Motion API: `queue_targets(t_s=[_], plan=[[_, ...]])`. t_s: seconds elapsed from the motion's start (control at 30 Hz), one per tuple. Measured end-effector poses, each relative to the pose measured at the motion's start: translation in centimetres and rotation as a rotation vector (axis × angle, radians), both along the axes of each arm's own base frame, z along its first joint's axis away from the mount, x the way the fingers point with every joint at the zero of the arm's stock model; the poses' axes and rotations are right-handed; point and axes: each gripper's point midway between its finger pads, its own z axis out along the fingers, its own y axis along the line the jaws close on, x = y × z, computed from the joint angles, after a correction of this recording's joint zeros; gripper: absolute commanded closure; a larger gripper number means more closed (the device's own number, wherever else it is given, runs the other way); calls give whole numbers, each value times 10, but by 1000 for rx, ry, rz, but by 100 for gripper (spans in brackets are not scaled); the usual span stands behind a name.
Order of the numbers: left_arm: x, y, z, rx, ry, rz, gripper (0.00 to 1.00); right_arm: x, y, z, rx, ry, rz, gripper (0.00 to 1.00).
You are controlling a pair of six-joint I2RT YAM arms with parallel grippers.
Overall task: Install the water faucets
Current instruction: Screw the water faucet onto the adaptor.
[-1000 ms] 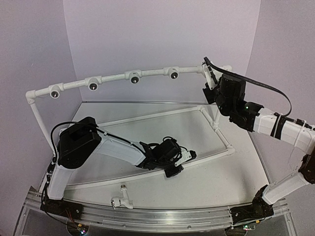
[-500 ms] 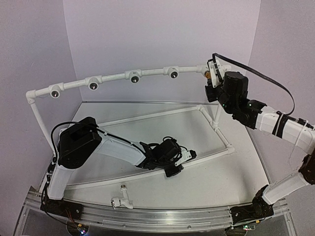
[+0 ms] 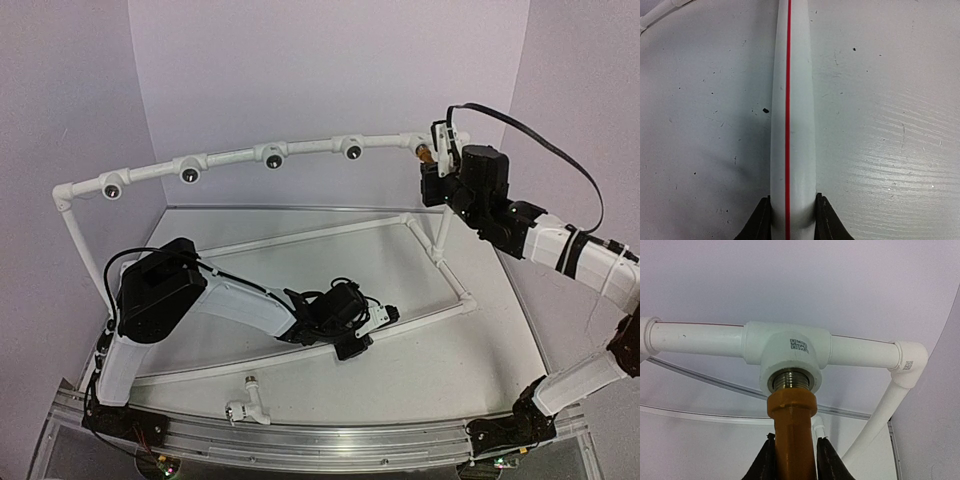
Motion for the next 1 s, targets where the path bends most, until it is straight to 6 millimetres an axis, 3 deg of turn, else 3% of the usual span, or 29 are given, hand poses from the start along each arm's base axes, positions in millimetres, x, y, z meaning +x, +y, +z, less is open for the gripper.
queue_targets(t_s=[1.0], plan=[[1,-1,0,0,-1,1,100,0,-1,3,333,149,124,100]])
